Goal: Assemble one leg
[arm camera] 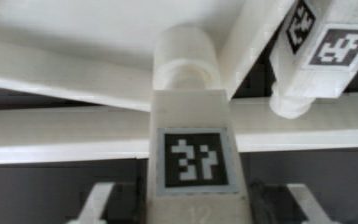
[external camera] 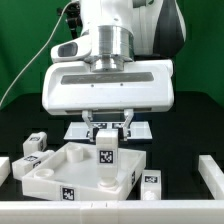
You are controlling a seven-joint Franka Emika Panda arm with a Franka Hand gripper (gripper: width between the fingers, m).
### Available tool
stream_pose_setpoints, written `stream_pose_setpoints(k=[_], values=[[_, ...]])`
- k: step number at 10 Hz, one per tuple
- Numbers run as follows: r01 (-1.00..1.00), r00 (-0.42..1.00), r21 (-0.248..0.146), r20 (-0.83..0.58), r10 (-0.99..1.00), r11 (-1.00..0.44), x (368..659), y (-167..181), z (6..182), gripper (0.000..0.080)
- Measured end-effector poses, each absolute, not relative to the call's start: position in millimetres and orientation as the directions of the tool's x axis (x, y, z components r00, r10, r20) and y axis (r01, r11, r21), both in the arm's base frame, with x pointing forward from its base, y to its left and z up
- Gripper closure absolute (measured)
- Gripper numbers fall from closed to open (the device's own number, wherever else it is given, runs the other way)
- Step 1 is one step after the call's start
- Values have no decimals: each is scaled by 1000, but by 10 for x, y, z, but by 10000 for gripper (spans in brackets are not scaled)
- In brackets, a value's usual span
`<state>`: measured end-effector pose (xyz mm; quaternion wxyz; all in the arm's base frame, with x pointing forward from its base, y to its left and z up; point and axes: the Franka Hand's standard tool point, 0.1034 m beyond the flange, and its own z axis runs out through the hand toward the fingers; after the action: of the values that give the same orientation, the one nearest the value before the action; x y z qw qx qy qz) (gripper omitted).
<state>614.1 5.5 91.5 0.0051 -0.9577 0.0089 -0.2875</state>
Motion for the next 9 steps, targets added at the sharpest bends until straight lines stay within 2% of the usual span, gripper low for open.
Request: stream_pose_setpoints(k=[6, 7, 8, 9], values=[[-15, 829, -13, 558, -20, -1000, 6139, 60, 877, 521], [-15, 830, -14, 557, -20, -1000, 6142, 60, 880, 343], [-13, 840, -20, 542, -21, -1000, 6185, 60, 967, 221], [-9, 848, -25, 530, -21, -1000, 6239, 61, 1088, 221]])
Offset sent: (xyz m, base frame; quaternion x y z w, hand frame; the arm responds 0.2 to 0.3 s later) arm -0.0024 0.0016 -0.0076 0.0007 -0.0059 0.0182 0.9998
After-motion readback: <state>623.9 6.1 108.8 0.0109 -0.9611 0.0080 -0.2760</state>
